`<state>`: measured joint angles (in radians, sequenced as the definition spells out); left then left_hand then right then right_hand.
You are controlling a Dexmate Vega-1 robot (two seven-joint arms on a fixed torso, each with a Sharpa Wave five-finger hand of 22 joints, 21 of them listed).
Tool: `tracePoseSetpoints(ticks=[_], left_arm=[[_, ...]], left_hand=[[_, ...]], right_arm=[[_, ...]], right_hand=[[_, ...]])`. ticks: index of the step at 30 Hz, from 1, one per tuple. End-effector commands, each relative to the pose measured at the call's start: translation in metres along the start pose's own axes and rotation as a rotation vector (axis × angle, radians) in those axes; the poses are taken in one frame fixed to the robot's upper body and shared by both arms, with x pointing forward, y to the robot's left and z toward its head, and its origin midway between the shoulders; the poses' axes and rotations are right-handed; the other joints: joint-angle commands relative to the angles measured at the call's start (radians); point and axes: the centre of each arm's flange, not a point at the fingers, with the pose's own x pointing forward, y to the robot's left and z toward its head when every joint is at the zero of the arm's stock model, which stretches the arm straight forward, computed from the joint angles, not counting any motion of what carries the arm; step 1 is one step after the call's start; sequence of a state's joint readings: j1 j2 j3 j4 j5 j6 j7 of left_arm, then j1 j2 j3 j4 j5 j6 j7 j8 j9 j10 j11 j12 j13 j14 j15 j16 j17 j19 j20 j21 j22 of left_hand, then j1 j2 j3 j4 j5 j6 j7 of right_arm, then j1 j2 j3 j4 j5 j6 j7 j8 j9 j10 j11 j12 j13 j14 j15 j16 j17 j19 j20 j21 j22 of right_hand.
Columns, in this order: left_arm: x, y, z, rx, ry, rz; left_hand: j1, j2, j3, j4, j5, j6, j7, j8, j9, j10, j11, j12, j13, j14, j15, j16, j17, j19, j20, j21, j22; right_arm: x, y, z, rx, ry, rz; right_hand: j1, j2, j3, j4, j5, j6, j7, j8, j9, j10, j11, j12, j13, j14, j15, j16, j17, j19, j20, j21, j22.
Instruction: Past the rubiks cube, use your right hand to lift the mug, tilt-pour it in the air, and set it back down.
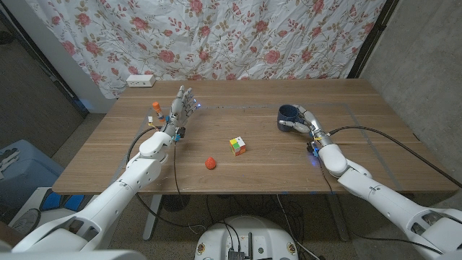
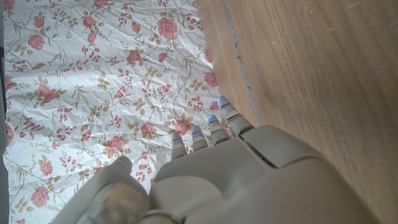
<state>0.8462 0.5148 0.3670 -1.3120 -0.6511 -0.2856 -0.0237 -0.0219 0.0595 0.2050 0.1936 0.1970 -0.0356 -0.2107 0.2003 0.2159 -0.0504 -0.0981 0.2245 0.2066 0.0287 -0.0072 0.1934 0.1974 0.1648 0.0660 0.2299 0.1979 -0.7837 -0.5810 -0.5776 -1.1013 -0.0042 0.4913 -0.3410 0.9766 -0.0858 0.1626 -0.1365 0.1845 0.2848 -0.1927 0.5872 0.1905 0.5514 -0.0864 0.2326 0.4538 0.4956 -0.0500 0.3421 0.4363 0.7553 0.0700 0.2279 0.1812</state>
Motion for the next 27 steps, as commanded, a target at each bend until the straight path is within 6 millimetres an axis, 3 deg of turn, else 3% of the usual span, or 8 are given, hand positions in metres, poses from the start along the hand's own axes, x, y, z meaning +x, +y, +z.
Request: tracePoseSetpoints(ticks=[1, 3, 8, 10, 15, 17, 23, 27], left_arm=[[0.0, 0.0001, 0.0, 0.0, 0.0, 0.0], [0.0, 0.0001, 0.0, 0.0, 0.0, 0.0], [0.0, 0.0, -0.0001, 0.0, 0.0, 0.0], [0.0, 0.0, -0.0001, 0.0, 0.0, 0.0], [0.0, -0.0001, -0.0001, 0.0, 0.0, 0.0], [0.0, -0.0001, -0.0001, 0.0, 0.0, 0.0], [0.0, -0.0001, -0.0001, 0.0, 0.0, 0.0], [0.0, -0.0001, -0.0001, 0.0, 0.0, 0.0]], left_hand=[[-0.003, 0.118, 0.006, 0.001, 0.004, -0.001, -0.007, 0.003, 0.003, -0.004, -0.007, 0.004, 0.005, 0.008, -0.003, 0.005, 0.005, 0.009, 0.0, 0.006, 0.003], [-0.003, 0.118, 0.006, 0.001, 0.004, -0.001, -0.007, 0.003, 0.003, -0.004, -0.007, 0.004, 0.005, 0.008, -0.004, 0.005, 0.005, 0.008, 0.0, 0.006, 0.003], [-0.003, 0.118, 0.006, 0.001, 0.004, -0.002, -0.006, 0.002, 0.003, -0.004, -0.006, 0.004, 0.005, 0.007, -0.003, 0.005, 0.005, 0.009, -0.001, 0.006, 0.003], [-0.003, 0.118, 0.006, 0.001, 0.004, -0.002, -0.006, 0.002, 0.003, -0.004, -0.006, 0.004, 0.005, 0.007, -0.004, 0.005, 0.005, 0.009, -0.001, 0.006, 0.003], [-0.003, 0.118, 0.006, 0.001, 0.004, -0.002, -0.006, 0.003, 0.003, -0.003, -0.006, 0.004, 0.005, 0.008, -0.003, 0.005, 0.005, 0.009, -0.001, 0.006, 0.003], [-0.003, 0.119, 0.006, 0.001, 0.004, -0.002, -0.006, 0.003, 0.003, -0.003, -0.007, 0.004, 0.005, 0.009, -0.003, 0.005, 0.005, 0.009, -0.001, 0.006, 0.003], [-0.003, 0.119, 0.006, 0.001, 0.004, -0.001, -0.005, 0.003, 0.003, -0.003, -0.008, 0.004, 0.005, 0.008, -0.003, 0.005, 0.005, 0.009, 0.0, 0.006, 0.003], [-0.003, 0.119, 0.006, 0.001, 0.004, -0.002, -0.006, 0.002, 0.003, -0.003, -0.007, 0.004, 0.005, 0.008, -0.004, 0.005, 0.005, 0.009, 0.0, 0.006, 0.003]], right_arm=[[-0.0029, -0.006, 0.003, -0.003, 0.022, 0.055], [-0.0029, -0.0074, 0.0027, -0.003, 0.027, 0.064], [-0.0018, -0.0098, 0.0019, -0.002, 0.047, 0.102], [-0.0019, -0.0105, 0.0021, -0.004, 0.059, 0.101], [-0.0027, -0.0117, 0.0018, 0.007, 0.064, 0.129], [-0.0034, -0.012, 0.0019, 0.008, 0.068, 0.127], [-0.0051, -0.0134, 0.0012, 0.015, 0.065, 0.134], [-0.0055, -0.015, 0.0007, 0.023, 0.066, 0.136]], right_hand=[[0.003, 0.022, -0.009, 0.003, 0.0, -0.04, 0.006, -0.027, 0.0, -0.034, 0.009, -0.017, -0.001, -0.034, 0.001, -0.019, -0.007, -0.009, 0.015, -0.009, 0.002], [-0.007, 0.018, -0.013, 0.004, 0.003, -0.079, 0.006, -0.052, -0.001, -0.067, 0.019, -0.028, -0.004, -0.055, 0.016, -0.031, -0.014, -0.022, 0.028, -0.016, 0.002], [-0.026, 0.013, -0.02, 0.008, 0.008, -0.111, 0.014, -0.08, -0.002, -0.098, 0.026, -0.035, -0.008, -0.088, 0.029, -0.051, -0.024, -0.036, 0.038, -0.021, 0.001], [-0.036, 0.009, -0.023, 0.009, 0.011, -0.153, 0.022, -0.108, -0.003, -0.137, 0.036, -0.043, -0.011, -0.116, 0.051, -0.067, -0.031, -0.049, 0.051, -0.026, 0.001], [-0.054, 0.005, -0.028, 0.011, 0.017, -0.183, 0.031, -0.136, -0.004, -0.181, 0.064, -0.047, -0.016, -0.148, 0.08, -0.086, -0.041, -0.062, 0.057, -0.029, 0.0], [-0.068, 0.001, -0.033, 0.013, 0.022, -0.213, 0.043, -0.16, -0.005, -0.215, 0.077, -0.05, -0.021, -0.167, 0.11, -0.098, -0.048, -0.073, 0.063, -0.032, -0.001], [-0.103, -0.016, -0.049, 0.021, 0.034, -0.258, 0.063, -0.197, -0.006, -0.246, 0.085, -0.047, -0.029, -0.19, 0.127, -0.114, -0.059, -0.105, 0.072, -0.039, -0.002], [-0.133, -0.024, -0.06, 0.029, 0.049, -0.281, 0.073, -0.223, -0.006, -0.29, 0.11, -0.052, -0.036, -0.216, 0.149, -0.127, -0.068, -0.135, 0.079, -0.044, -0.003]])
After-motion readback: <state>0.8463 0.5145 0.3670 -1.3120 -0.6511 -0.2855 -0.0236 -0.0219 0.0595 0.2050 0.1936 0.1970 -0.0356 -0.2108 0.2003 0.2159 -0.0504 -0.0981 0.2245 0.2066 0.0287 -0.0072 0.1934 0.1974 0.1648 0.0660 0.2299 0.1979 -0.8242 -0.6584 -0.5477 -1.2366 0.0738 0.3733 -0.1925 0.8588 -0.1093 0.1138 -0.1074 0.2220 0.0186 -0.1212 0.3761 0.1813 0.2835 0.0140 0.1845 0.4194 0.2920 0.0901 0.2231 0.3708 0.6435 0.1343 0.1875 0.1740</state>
